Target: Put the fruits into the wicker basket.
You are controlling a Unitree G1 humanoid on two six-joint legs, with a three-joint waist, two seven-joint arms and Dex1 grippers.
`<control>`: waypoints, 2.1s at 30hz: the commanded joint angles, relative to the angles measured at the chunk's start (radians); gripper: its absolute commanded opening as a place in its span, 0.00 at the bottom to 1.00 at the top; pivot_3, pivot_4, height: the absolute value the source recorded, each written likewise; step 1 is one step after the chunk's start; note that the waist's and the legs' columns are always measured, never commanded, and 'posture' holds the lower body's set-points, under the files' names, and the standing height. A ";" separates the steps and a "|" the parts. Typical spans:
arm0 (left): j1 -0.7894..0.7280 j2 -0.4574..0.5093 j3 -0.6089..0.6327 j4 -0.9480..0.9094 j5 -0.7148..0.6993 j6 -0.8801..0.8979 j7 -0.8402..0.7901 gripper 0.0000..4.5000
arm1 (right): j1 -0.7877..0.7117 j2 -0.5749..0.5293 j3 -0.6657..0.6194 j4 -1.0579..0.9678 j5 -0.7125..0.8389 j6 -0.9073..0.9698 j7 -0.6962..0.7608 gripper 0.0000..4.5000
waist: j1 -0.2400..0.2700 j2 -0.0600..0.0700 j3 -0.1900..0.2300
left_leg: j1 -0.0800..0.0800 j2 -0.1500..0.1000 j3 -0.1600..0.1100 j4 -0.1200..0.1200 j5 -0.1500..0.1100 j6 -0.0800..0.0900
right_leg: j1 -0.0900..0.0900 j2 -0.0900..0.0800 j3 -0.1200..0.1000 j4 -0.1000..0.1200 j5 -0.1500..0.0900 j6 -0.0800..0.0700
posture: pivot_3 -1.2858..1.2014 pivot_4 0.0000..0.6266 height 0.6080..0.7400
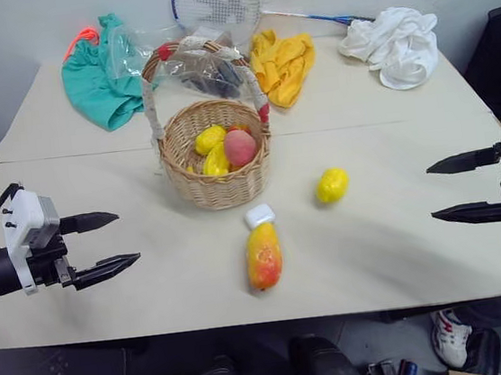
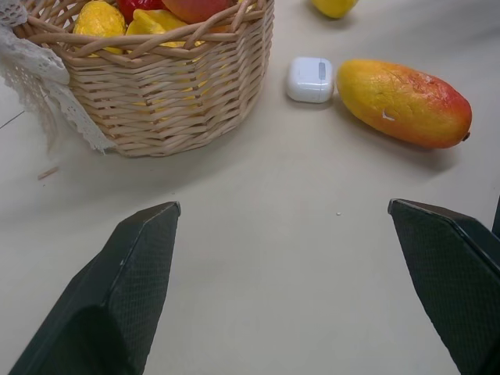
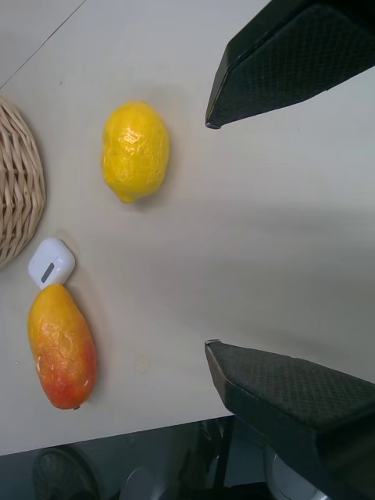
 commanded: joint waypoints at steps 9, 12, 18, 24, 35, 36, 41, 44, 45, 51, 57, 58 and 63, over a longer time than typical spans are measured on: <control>0.064 -0.005 0.022 -0.024 0.031 -0.046 0.011 1.00 | 0.055 0.006 -0.065 -0.020 0.010 -0.005 -0.017 0.99 | 0.004 0.000 0.000 | 0.001 0.000 0.001 0.002 0.000 0.001 | 0.000 0.000 0.001 0.003 0.000 0.001 | 0.52 0.24 1.00; 0.042 -0.008 0.013 -0.014 0.032 -0.050 0.019 1.00 | 0.061 0.008 -0.069 -0.018 0.006 -0.012 -0.025 0.99 | 0.003 0.000 0.000 | 0.002 0.000 0.001 0.003 0.001 0.001 | 0.001 0.000 0.002 0.004 0.000 0.001 | 0.52 0.24 1.00; -0.003 -0.012 -0.004 -0.001 0.020 -0.025 0.043 1.00 | 0.059 0.021 -0.072 -0.019 -0.007 -0.035 -0.052 0.99 | -0.001 0.000 0.000 | 0.002 0.001 0.003 0.002 0.001 0.000 | 0.000 0.001 0.003 0.005 0.000 0.000 | 0.52 0.24 1.00; -0.074 -0.036 -0.066 -0.049 -0.040 0.055 0.086 1.00 | 0.062 0.042 -0.078 -0.075 0.007 -0.012 -0.097 0.99 | 0.002 0.000 0.000 | 0.003 0.000 0.004 0.003 0.001 0.001 | 0.000 0.001 0.004 0.006 0.001 0.001 | 0.52 0.24 1.00; -0.423 -0.275 -0.508 0.040 0.143 0.080 0.267 1.00 | 0.075 0.143 -0.083 -0.466 0.157 0.153 -0.312 0.91 | 0.010 0.000 0.000 | 0.002 -0.001 0.003 0.007 0.002 0.000 | 0.002 0.003 0.005 0.008 0.002 0.004 | 0.52 0.24 1.00; -0.453 -0.310 -0.537 0.061 0.160 0.088 0.291 1.00 | 0.082 0.153 -0.080 -0.498 0.167 0.164 -0.332 0.88 | 0.010 0.000 0.000 | 0.003 -0.002 0.003 0.007 0.002 0.001 | 0.002 0.003 0.005 0.008 0.003 0.005 | 0.52 0.24 1.00; -0.541 -0.428 -0.674 0.150 0.262 0.073 0.328 1.00 | 0.100 0.199 -0.055 -0.611 0.190 0.206 -0.438 0.81 | 0.005 -0.003 -0.001 | 0.001 -0.003 0.004 0.008 0.003 0.000 | 0.002 0.002 0.007 0.007 0.003 0.007 | 0.52 0.24 1.00; -0.585 -0.485 -0.720 0.230 0.311 0.045 0.338 1.00 | 0.115 0.204 -0.073 -0.640 0.208 0.224 -0.470 0.81 | 0.007 -0.003 0.000 | 0.001 -0.003 0.005 0.008 0.003 0.000 | 0.001 0.002 0.008 0.006 0.003 0.007 | 0.52 0.24 1.00; -0.598 -0.498 -0.736 0.256 0.332 0.030 0.337 1.00 | 0.123 0.203 -0.081 -0.647 0.212 0.228 -0.479 0.81 | 0.007 -0.003 0.000 | 0.001 -0.003 0.005 0.009 0.003 0.001 | 0.001 0.002 0.007 0.007 0.003 0.007 | 0.52 0.24 1.00; -0.643 -0.557 -0.805 0.354 0.440 -0.056 0.341 1.00 | 0.160 0.198 -0.133 -0.688 0.258 0.257 -0.518 0.81 | 0.007 -0.003 0.000 | 0.001 -0.005 0.005 0.009 0.003 0.003 | 0.002 0.002 0.008 0.007 0.004 0.008 | 0.52 0.24 1.00; -0.643 -0.611 -0.799 0.382 0.453 -0.054 0.337 1.00 | 0.171 0.200 -0.157 -0.704 0.289 0.276 -0.549 0.81 | 0.008 -0.004 0.000 | 0.001 -0.005 0.004 0.009 0.003 0.003 | 0.002 0.001 0.007 0.007 0.004 0.008 | 0.52 0.24 1.00; -0.642 -0.624 -0.797 0.389 0.450 -0.049 0.339 1.00 | 0.168 0.201 -0.155 -0.703 0.293 0.278 -0.555 0.81 | 0.008 -0.004 0.000 | 0.001 -0.005 0.004 0.009 0.003 0.003 | 0.002 0.001 0.007 0.007 0.004 0.008 | 0.52 0.24 1.00; -0.647 -0.660 -0.790 0.431 0.470 -0.051 0.356 0.91 | 0.153 0.193 -0.143 -0.696 0.301 0.276 -0.567 0.81 | 0.009 -0.004 0.000 | 0.000 -0.005 0.004 0.010 0.003 0.004 | 0.002 0.001 0.007 0.007 0.004 0.008 | 0.52 0.24 1.00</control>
